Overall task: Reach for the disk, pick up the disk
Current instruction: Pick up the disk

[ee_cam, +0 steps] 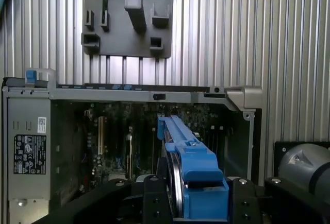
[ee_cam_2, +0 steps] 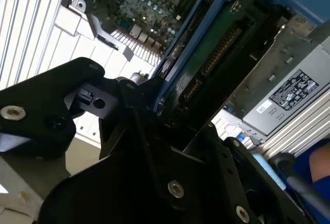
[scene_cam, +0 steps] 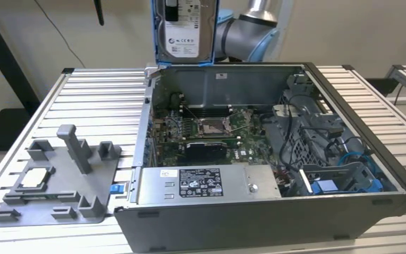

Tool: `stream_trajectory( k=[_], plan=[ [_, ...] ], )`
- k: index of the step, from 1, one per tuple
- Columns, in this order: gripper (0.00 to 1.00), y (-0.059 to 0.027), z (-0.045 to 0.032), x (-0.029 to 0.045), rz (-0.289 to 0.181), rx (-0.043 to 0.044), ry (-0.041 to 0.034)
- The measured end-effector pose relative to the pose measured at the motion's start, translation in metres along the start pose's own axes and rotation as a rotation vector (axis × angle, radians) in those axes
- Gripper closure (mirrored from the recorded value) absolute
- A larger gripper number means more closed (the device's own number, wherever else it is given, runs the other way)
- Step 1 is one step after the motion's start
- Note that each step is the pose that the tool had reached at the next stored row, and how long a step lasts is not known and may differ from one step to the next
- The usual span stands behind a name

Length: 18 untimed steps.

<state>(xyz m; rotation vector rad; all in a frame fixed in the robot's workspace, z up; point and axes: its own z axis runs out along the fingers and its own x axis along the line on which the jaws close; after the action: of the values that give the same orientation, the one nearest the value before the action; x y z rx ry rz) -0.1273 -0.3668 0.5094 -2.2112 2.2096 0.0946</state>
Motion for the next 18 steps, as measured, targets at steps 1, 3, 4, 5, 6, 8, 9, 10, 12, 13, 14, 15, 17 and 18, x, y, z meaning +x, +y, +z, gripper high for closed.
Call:
stream_trajectory(
  k=[1, 3, 4, 5, 6, 8, 9, 10, 12, 13, 14, 15, 17, 18],
  plan=[
    [1.0, -0.0045, -0.0002, 0.0, 0.0, -0.0005, 0.0001],
    [1.0, -0.0135, -0.0005, 0.0, -0.001, -0.001, 0.0001],
    [1.0, -0.0182, -0.0006, 0.0, -0.001, -0.0013, 0.0001],
    [1.0, -0.0225, -0.0007, 0.0, -0.002, -0.0014, 0.0001],
    [1.0, -0.0271, -0.0009, 0.0, -0.002, -0.0015, 0.0001],
    [1.0, -0.0363, -0.0013, 0.0, -0.003, -0.002, 0.0002],
    [1.0, -0.0405, -0.0013, 0.0, -0.003, -0.0021, 0.0001],
    [1.0, -0.0448, -0.0015, 0.0, -0.003, -0.0023, 0.0001],
    [1.0, -0.0537, -0.0018, 0.0, -0.003, -0.0027, 0.0001],
    [1.0, -0.0575, -0.0019, 0.0, -0.004, -0.0029, 0.0002],
    [1.0, -0.0619, -0.0021, 0.0, -0.004, -0.0032, 0.0002],
    [1.0, -0.0661, -0.0022, 0.0, -0.004, -0.0034, 0.0002],
    [1.0, -0.0742, -0.0025, 0.0, -0.005, -0.0037, 0.0002],
    [1.0, -0.0783, -0.0026, 0.0, -0.005, -0.0039, 0.0002]
  ],
)
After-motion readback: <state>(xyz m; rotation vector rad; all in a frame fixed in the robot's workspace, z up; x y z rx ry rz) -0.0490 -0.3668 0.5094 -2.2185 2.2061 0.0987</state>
